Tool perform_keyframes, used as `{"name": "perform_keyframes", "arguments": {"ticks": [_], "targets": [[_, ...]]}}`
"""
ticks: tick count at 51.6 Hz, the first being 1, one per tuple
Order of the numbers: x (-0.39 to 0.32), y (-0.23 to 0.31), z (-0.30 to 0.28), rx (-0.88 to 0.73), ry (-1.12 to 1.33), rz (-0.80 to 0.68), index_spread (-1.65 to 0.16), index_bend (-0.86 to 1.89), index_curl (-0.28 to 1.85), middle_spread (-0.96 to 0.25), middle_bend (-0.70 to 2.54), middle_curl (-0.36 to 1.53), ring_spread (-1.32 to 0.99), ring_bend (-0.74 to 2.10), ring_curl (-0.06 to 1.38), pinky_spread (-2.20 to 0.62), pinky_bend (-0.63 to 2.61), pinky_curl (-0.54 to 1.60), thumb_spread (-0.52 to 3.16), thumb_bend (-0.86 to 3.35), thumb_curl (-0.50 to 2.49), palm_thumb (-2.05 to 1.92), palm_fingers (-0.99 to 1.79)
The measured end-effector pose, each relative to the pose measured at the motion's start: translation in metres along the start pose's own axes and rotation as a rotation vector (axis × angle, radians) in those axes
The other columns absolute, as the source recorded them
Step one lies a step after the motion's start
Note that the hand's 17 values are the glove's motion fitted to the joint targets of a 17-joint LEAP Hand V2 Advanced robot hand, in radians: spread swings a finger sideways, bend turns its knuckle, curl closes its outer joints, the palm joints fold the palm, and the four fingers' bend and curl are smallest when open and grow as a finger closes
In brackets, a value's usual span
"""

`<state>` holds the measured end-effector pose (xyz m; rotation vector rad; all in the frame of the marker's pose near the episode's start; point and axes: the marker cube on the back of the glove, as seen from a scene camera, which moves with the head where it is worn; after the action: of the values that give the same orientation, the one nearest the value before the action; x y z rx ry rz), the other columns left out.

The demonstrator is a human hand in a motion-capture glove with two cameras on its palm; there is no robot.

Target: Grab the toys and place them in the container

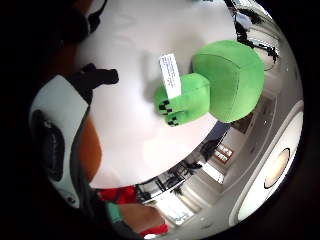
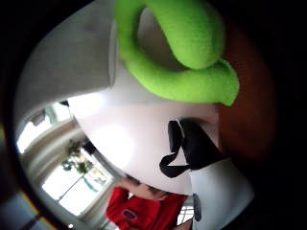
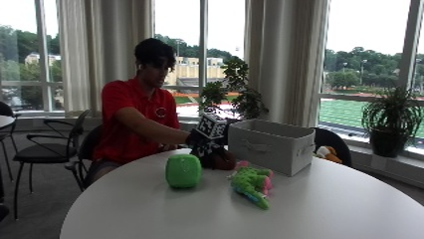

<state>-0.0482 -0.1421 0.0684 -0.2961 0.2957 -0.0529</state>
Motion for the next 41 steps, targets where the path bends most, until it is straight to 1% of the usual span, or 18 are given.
{"name": "perform_keyframes", "arguments": {"ticks": [2,3,4,5,8,10,11,14,16,17,18,22,23,29,35,41], "targets": [[-0.003,0.0,0.002,0.048,-0.009,0.005,-0.41,0.08,0.17,0.01,0.03,0.07,-0.13,1.01,0.4,-0.17,1.5,0.49,1.22,0.03,0.37,0.26,0.01],[-0.007,0.001,0.003,0.076,-0.015,0.009,-0.42,0.13,0.18,0.01,0.02,0.06,-0.16,1.07,0.42,-0.22,1.53,0.49,1.23,0.04,0.37,0.28,0.1],[-0.011,0.002,0.005,0.104,-0.021,0.013,-0.42,0.13,0.18,0.01,0.02,0.05,-0.17,1.09,0.41,-0.23,1.54,0.48,1.24,0.04,0.36,0.29,0.09],[-0.014,0.002,0.006,0.132,-0.027,0.016,-0.43,0.25,0.22,-0.01,0.03,0.05,-0.22,1.13,0.43,-0.28,1.54,0.47,1.28,0.06,0.38,0.33,0.27],[-0.017,0.002,0.006,0.195,-0.031,0.026,-0.44,0.33,0.24,-0.04,0.04,0.03,-0.27,1.16,0.43,-0.33,1.53,0.44,1.32,0.11,0.4,0.41,0.39],[-0.02,0.002,0.006,0.219,-0.026,0.038,-0.44,0.42,0.27,-0.08,0.15,0.05,-0.31,1.17,0.43,-0.35,1.45,0.42,1.26,0.18,0.46,0.56,0.52],[-0.021,0.002,0.007,0.226,-0.024,0.043,-0.44,0.42,0.28,-0.09,0.14,0.05,-0.33,1.15,0.43,-0.36,1.44,0.42,1.25,0.18,0.48,0.58,0.52],[-0.022,0.003,0.006,0.233,-0.023,0.049,-0.45,0.54,0.33,-0.15,0.25,0.09,-0.37,1.13,0.44,-0.39,1.34,0.39,1.15,0.21,0.53,0.66,0.7],[-0.02,0.003,0.004,0.239,-0.033,0.051,-0.45,0.6,0.36,-0.19,0.28,0.1,-0.39,1.11,0.43,-0.4,1.29,0.38,1.09,0.21,0.56,0.69,0.76],[-0.016,0.003,0.001,0.246,-0.047,0.053,-0.44,0.59,0.37,-0.2,0.27,0.11,-0.4,1.1,0.43,-0.4,1.29,0.38,1.07,0.21,0.57,0.69,0.75],[-0.011,0.004,-0.004,0.256,-0.067,0.056,-0.44,0.64,0.39,-0.23,0.31,0.12,-0.41,1.1,0.44,-0.4,1.25,0.38,1.04,0.21,0.59,0.71,0.82],[0.006,0.006,-0.02,0.293,-0.133,0.066,-0.43,0.7,0.45,-0.29,0.35,0.15,-0.43,1.09,0.44,-0.41,1.19,0.37,0.93,0.21,0.64,0.74,0.89],[0.007,0.008,-0.023,0.299,-0.135,0.068,-0.43,0.72,0.46,-0.3,0.38,0.16,-0.44,1.09,0.44,-0.41,1.17,0.36,0.91,0.22,0.65,0.75,0.93],[0.011,0.017,-0.049,0.343,-0.101,0.096,-0.41,0.77,0.53,-0.37,0.41,0.19,-0.46,1.07,0.46,-0.42,1.12,0.37,0.78,0.22,0.73,0.77,0.95],[0.033,0.025,-0.112,0.359,-0.082,0.106,-0.4,0.79,0.59,-0.41,0.45,0.22,-0.47,1.08,0.47,-0.42,1.09,0.38,0.67,0.22,0.8,0.77,0.98],[0.024,0.035,-0.166,0.399,-0.084,0.116,-0.39,0.79,0.65,-0.45,0.47,0.24,-0.47,1.08,0.48,-0.42,1.09,0.39,0.59,0.23,0.86,0.76,0.97]]}}
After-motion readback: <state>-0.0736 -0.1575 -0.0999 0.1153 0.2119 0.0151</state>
